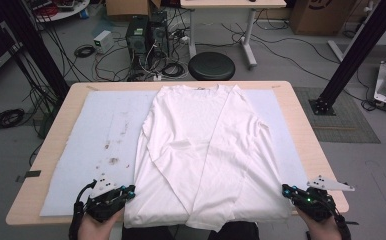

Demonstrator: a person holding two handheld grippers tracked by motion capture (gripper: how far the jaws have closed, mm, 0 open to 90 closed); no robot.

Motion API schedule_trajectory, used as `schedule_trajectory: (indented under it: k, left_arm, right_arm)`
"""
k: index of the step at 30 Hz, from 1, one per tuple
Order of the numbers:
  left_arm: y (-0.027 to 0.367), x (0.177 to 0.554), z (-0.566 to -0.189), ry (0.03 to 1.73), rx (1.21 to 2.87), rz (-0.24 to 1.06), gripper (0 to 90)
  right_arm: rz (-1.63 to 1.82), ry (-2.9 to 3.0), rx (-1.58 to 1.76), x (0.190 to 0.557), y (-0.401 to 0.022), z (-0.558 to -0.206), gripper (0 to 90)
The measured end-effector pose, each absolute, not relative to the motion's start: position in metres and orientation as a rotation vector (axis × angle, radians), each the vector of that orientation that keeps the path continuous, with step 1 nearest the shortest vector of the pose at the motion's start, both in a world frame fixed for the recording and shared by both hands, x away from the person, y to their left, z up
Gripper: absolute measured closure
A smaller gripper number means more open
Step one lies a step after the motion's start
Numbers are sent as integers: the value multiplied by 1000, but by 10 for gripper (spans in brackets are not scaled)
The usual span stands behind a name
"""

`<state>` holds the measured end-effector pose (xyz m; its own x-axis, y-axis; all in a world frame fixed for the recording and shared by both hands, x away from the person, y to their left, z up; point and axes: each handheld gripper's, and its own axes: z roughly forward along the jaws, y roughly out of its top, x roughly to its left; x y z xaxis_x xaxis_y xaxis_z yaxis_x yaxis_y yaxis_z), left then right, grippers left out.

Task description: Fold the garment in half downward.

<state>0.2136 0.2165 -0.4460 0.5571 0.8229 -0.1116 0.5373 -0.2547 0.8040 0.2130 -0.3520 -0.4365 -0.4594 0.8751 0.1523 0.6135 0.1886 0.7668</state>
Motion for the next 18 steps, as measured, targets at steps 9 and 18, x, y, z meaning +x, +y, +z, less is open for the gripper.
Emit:
schedule_trajectory:
  k: [9, 18]
  left_arm:
    - [226, 177, -444, 1070, 1947, 386, 871]
    - [224, 191, -440, 1115, 1895, 471, 636]
  right_arm:
    - [1186, 2205, 1347, 173, -358, -439, 892]
    - [1147, 2116, 1323, 182, -355, -432, 791]
